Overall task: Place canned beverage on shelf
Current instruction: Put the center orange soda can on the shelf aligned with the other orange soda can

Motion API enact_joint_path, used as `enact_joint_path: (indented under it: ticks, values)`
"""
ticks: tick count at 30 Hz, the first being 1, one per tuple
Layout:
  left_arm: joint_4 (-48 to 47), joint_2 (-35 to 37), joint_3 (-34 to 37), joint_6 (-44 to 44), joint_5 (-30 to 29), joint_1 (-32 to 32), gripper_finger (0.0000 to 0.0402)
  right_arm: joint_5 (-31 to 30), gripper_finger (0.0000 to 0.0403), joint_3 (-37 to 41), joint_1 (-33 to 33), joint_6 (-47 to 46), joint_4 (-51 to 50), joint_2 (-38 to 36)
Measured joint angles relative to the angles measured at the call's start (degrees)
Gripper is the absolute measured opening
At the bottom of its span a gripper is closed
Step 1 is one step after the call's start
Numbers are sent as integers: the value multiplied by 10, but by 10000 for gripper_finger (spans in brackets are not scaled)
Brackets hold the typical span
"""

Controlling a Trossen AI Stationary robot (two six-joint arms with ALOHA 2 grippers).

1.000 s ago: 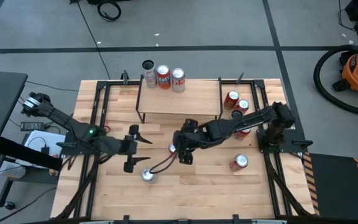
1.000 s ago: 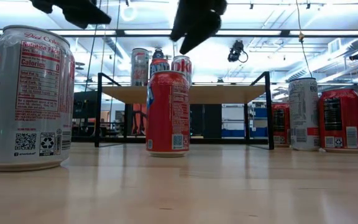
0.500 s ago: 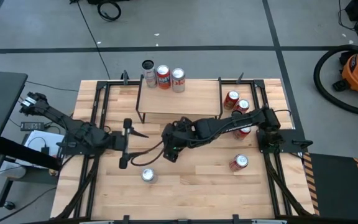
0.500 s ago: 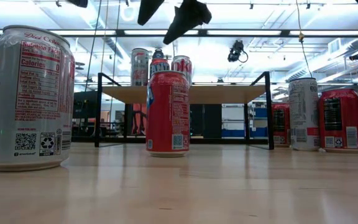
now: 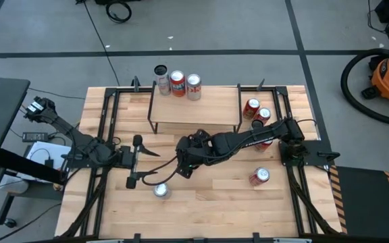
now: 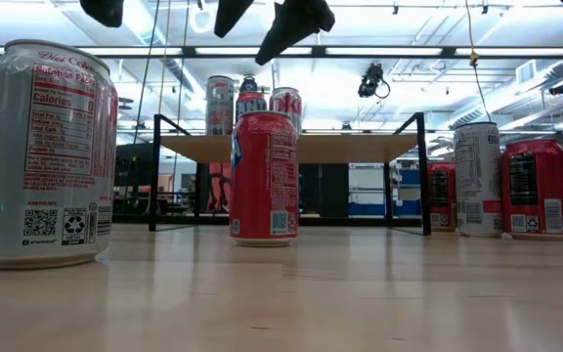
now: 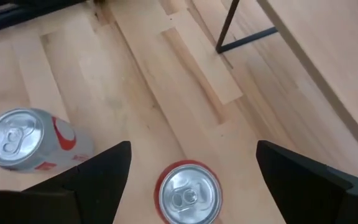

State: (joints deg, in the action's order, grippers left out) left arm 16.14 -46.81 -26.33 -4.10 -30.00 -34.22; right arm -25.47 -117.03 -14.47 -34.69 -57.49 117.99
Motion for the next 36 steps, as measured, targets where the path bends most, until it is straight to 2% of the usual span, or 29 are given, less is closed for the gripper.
enact_joint_path:
  ticks: [12,16,22,25,36]
  values:
    - [-43,0,0,26,0,0,292,2,356,0,20,76,24,5]
    - [-44,0,0,29,0,0,292,-2,357,12,18,69,25,4]
    - [-44,0,0,33,0,0,292,24,357,67,19,23,28,7]
    - [-44,0,0,36,0,0,292,29,356,96,19,14,67,7]
    - [-52,0,0,41,0,0,292,90,356,171,34,-24,110,6]
